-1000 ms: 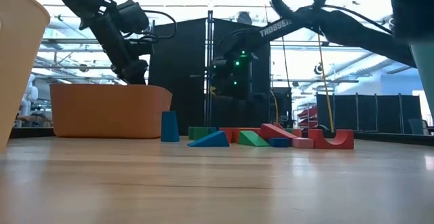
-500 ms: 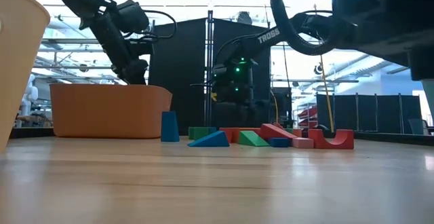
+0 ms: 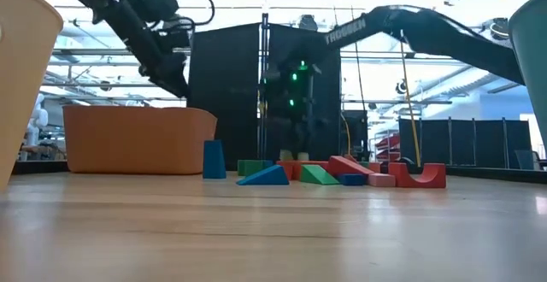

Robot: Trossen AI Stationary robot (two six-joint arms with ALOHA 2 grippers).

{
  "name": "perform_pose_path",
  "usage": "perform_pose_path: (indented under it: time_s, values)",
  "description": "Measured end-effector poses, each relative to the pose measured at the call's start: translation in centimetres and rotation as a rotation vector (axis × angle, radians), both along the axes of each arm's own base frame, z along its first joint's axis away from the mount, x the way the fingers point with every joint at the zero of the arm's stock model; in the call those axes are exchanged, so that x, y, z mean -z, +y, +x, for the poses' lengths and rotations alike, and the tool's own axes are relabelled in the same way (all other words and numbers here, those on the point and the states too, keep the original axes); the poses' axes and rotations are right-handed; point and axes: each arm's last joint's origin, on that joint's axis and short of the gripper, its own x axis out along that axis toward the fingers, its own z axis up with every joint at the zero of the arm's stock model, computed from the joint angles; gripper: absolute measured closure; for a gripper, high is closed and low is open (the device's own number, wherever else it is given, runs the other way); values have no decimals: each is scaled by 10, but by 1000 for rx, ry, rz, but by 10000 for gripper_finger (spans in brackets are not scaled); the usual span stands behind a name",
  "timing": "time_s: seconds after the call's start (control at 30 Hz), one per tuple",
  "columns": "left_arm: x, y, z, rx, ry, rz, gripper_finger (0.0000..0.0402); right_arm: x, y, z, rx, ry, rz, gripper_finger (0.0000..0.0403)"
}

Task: Sort blocks by size
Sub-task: Put the light green arch block into the orange bin

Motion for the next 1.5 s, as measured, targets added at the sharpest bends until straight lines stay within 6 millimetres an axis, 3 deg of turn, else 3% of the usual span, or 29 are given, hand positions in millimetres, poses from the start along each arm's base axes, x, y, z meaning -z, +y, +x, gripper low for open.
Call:
perform_pose_path:
  time_s: [0.33,0.5,0.77,1.07,1.5]
  values:
    - [-14,-26,5,209,-6,90,150,-72,37,8,-227,-184,-60,373]
    - [-14,-42,16,325,8,122,150,-93,60,12,-339,-254,-25,371]
    - [-19,-64,30,487,-10,206,150,-101,102,28,-641,-430,179,373]
    - [-18,-92,42,713,15,288,150,-105,142,45,-870,-566,271,371]
    - [-12,-121,58,928,46,406,150,-107,156,53,-920,-600,244,370]
